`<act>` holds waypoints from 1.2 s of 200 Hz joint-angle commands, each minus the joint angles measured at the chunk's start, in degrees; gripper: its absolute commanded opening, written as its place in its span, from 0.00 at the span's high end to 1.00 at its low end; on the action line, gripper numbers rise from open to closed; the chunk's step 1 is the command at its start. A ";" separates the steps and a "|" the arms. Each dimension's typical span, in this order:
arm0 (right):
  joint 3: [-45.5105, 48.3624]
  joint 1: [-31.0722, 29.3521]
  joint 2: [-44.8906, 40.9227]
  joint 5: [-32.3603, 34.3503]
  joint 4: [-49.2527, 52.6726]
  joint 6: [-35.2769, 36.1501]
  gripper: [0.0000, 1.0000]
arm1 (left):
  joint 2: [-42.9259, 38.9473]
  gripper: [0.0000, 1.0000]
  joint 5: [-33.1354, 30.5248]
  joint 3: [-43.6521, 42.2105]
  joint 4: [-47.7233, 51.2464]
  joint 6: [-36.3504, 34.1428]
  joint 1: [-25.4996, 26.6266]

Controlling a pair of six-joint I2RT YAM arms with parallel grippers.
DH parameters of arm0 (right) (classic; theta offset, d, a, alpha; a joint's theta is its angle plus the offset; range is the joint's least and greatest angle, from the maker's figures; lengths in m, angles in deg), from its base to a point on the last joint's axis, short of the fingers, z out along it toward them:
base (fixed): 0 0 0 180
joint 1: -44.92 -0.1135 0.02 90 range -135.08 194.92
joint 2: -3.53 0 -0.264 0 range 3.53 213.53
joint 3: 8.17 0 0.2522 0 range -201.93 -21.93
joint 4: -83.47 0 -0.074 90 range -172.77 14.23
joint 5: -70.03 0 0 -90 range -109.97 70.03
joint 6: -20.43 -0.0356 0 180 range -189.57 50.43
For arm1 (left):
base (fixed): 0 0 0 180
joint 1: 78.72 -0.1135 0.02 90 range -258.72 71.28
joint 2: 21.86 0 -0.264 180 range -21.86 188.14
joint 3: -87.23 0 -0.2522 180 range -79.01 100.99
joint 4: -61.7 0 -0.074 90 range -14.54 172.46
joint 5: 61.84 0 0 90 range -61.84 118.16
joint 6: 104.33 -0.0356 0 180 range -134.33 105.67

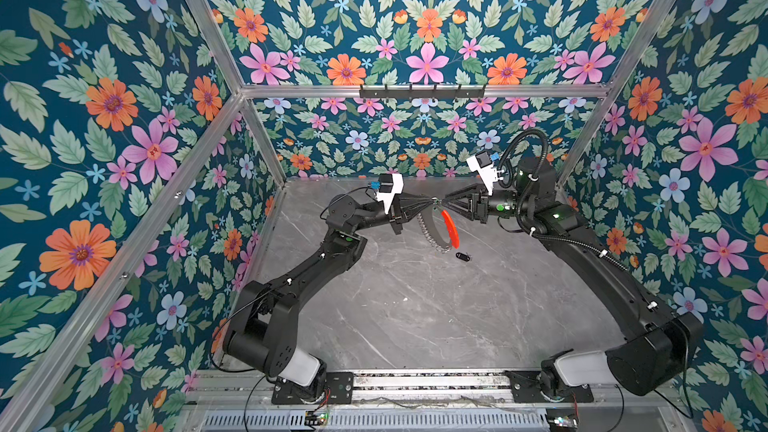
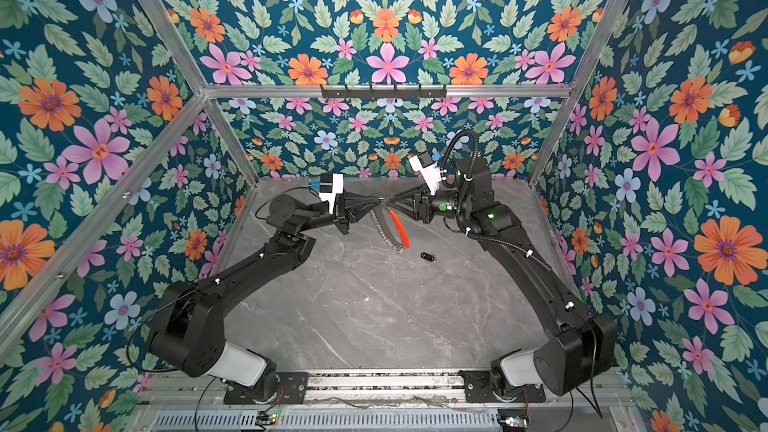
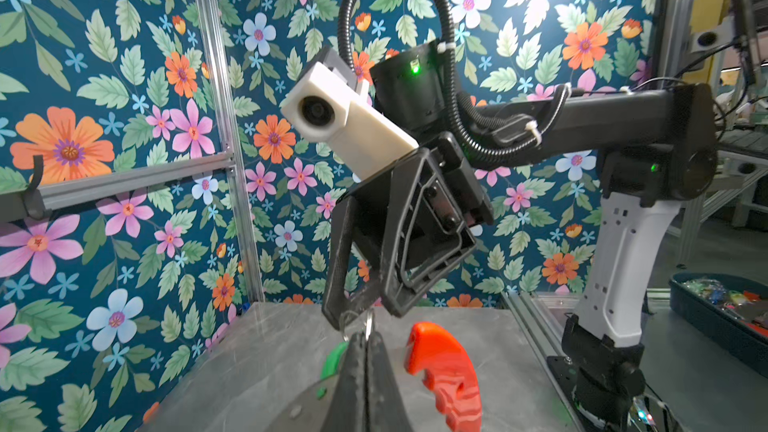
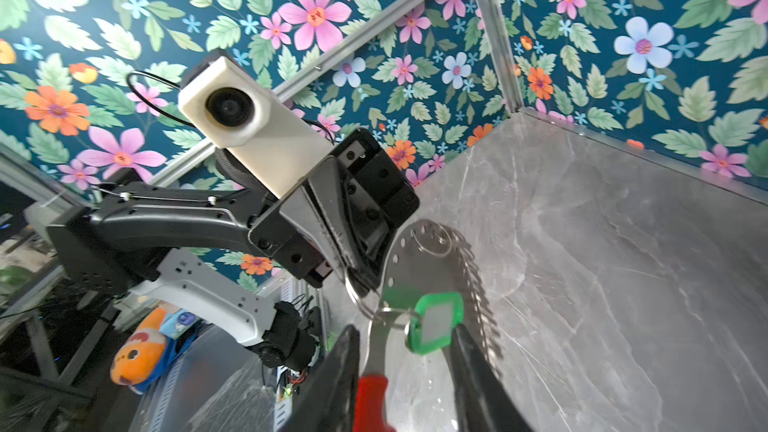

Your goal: Put the keys on the keyring

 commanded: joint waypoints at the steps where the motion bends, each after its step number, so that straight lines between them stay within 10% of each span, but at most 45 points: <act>1: 0.57 -0.06 0.40 -5.85 -8.44 -5.34 0.63 | 0.51 1.00 -1.10 0.21 -10.55 6.36 -0.07; 106: 1.27 -0.36 0.94 -8.24 -11.11 -6.46 0.68 | 1.93 1.00 -1.32 1.61 -14.37 10.29 -0.01; 181: 0.71 -2.25 1.41 -6.38 -9.41 -4.37 1.00 | 2.47 1.00 -3.37 2.01 -14.70 10.73 -0.08; 240: -0.05 -4.79 2.72 -4.01 -5.57 -1.21 1.00 | 3.57 1.00 -7.21 1.81 -16.85 11.30 -0.09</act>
